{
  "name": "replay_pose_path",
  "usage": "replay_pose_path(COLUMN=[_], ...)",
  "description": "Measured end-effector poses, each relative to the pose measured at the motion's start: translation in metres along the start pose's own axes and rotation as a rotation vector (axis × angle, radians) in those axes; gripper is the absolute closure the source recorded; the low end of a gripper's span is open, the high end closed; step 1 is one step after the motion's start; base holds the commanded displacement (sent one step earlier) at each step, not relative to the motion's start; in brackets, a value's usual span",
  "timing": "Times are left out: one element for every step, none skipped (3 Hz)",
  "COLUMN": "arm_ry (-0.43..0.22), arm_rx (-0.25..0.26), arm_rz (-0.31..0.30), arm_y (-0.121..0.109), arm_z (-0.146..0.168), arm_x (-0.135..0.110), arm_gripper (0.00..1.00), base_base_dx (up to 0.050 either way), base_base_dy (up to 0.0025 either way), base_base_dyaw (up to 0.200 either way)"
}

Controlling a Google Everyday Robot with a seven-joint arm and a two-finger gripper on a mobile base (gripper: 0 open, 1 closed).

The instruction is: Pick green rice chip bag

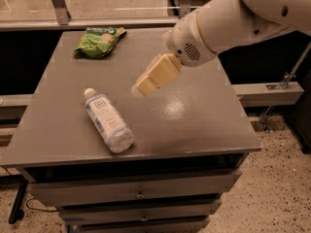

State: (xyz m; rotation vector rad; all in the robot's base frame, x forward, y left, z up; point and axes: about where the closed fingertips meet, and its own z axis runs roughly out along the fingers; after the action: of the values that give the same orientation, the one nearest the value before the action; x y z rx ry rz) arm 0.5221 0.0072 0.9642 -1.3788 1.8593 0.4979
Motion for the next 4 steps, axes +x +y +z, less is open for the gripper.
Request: replay_pose_path(arm_ry=[-0.011,-0.065,-0.139,-0.221], arm_rx=[0.025,0.031,0.067,0.090], arm_rz=[0.016,-0.022,-0.042,-0.026], arm_y=[-0.005,-0.022,-0.064,-0.105], arm_z=[-0.002,0.041,0.093,0.146], arm_x=[-0.002,-0.010,-0.023,-0.042], arm_gripper=[0.00,0.00,0.00,0.00], base_base_dx=[0.000,0.000,0.000,0.000], base_base_dy=[0.00000,0.00000,0.00000,0.00000], base_base_dyaw=[0.000,0.000,0.000,0.000])
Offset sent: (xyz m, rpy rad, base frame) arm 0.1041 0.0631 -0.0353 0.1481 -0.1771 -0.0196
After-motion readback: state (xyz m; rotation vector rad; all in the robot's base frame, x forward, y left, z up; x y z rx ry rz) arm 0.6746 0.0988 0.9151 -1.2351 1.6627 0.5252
